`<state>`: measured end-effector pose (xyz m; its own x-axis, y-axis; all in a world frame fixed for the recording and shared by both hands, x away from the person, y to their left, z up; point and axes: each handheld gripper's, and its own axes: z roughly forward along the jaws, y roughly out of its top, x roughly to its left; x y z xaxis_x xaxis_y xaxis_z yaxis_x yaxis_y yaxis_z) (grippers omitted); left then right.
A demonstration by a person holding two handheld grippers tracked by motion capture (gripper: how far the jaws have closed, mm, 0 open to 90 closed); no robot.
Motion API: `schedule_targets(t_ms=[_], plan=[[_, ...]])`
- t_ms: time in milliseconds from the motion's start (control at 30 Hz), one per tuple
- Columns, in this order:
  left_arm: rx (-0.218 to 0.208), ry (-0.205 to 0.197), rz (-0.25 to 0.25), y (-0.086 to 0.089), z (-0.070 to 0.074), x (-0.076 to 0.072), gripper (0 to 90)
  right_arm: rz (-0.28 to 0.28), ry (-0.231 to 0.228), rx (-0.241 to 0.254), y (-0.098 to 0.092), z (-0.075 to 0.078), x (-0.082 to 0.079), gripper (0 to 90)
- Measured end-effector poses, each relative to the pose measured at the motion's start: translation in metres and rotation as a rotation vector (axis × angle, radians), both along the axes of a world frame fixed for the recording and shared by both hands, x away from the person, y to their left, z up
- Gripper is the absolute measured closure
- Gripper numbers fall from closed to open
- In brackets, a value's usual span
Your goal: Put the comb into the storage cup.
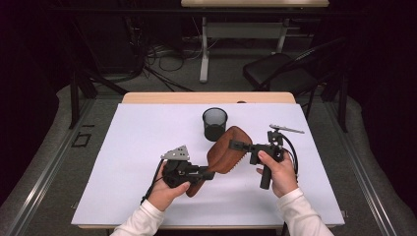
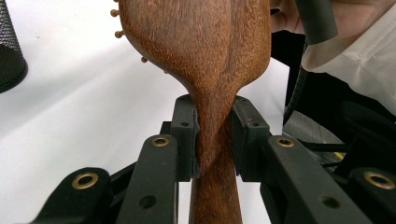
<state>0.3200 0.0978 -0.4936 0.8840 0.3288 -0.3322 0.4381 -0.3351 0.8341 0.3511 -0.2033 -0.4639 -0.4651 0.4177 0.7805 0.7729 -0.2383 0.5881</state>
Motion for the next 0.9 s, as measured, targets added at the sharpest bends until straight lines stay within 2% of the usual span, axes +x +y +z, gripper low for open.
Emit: schedule_targets(t_ms=[200,900], plan=[[0.004,0.002,-0.005,-0.0001,-0.0006,0.0001,73.5,0.022,0.024,0.008,-0.0015,-0.0003,0.0011,47.7],[0.022,-0.005,0.005,-0.0002,-0.0037,0.0012,72.9,0.006,0.096,0.011,-0.0003,-0.0018,0.0024,51.2]])
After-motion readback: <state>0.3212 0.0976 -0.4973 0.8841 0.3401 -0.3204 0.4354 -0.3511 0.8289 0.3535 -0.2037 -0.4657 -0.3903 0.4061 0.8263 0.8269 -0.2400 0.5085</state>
